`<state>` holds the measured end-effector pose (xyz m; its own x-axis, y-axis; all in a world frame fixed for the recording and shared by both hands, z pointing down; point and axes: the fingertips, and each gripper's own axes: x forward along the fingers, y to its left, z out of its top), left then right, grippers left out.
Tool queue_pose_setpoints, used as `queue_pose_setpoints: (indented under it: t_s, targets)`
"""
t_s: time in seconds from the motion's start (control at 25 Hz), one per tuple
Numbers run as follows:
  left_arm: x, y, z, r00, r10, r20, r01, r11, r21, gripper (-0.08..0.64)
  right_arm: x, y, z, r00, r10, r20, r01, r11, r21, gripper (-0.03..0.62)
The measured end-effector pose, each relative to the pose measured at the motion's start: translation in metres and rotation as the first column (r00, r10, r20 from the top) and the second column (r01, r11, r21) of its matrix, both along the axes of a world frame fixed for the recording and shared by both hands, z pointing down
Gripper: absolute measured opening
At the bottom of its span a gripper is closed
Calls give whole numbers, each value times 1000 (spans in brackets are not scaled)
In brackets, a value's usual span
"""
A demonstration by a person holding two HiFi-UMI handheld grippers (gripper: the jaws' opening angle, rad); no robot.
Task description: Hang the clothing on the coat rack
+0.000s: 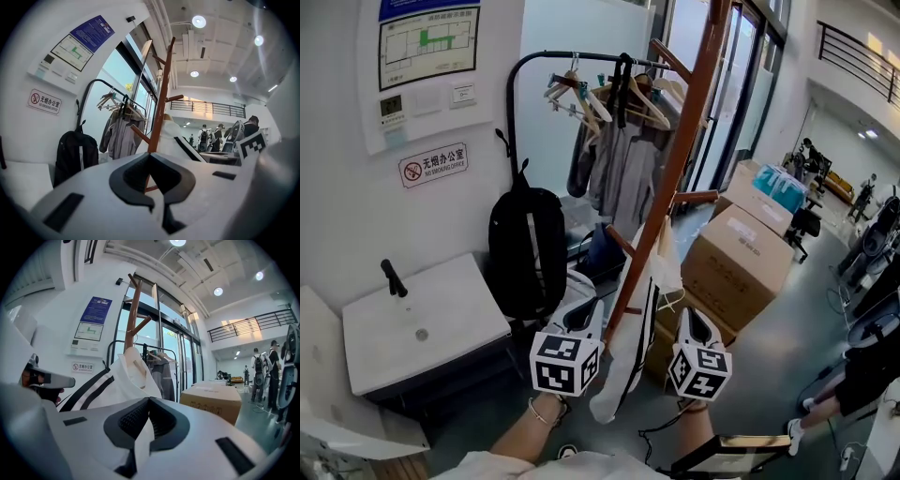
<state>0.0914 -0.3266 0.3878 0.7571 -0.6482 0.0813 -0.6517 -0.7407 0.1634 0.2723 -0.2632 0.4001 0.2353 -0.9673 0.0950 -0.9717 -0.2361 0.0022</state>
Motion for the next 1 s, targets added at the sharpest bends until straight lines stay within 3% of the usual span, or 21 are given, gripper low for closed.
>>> queue_pose_setpoints:
  t_s: [0.56,1.0]
  targets:
    - [21,21,12,988,-147,40,148,989,-23,8,27,9,13,991,-124,57,125,992,-7,22]
    - [24,18,15,979,-198,56,200,979,-36,8,26,-3,9,980,-198,5,198,980,-17,21]
